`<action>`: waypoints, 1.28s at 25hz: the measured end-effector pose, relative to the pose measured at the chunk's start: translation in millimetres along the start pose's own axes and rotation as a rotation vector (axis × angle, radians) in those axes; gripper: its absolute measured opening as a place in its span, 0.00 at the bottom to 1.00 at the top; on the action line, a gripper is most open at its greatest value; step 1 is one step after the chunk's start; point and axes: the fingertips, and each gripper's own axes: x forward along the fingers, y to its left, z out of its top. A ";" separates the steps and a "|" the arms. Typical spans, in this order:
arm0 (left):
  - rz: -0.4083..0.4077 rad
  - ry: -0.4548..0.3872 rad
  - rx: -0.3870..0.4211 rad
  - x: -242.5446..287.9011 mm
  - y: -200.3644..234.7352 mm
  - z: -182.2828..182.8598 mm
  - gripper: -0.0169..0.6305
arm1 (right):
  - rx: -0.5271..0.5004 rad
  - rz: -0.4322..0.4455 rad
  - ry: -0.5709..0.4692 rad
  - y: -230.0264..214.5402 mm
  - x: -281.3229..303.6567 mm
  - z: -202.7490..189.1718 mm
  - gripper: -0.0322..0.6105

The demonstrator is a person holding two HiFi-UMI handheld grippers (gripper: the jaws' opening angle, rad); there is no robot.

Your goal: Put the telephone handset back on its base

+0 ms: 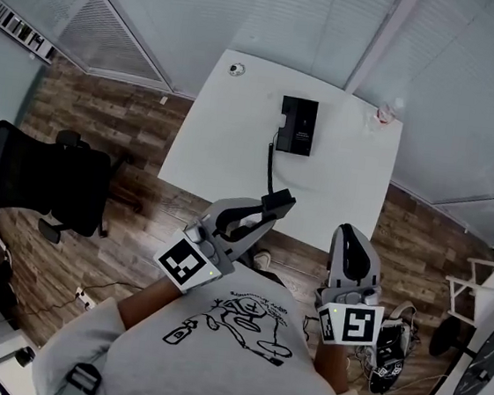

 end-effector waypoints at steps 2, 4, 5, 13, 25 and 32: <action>-0.006 0.000 -0.007 5.4 16.4 3.1 0.13 | -0.008 0.007 0.001 -1.0 19.7 5.1 0.08; -0.014 -0.010 -0.007 11.3 33.7 6.9 0.13 | -0.017 0.012 0.000 -1.9 40.4 10.6 0.08; -0.018 -0.014 -0.007 14.3 42.3 8.4 0.13 | -0.022 0.015 -0.001 -2.1 50.6 13.3 0.08; -0.044 -0.030 -0.026 31.4 100.2 22.8 0.13 | -0.063 0.031 -0.011 1.1 111.0 36.8 0.08; -0.125 -0.011 -0.044 50.0 152.1 24.4 0.13 | -0.061 -0.028 -0.009 1.6 158.0 39.7 0.08; -0.153 0.001 -0.072 63.5 162.9 20.6 0.13 | -0.058 -0.010 0.018 3.3 171.8 24.8 0.08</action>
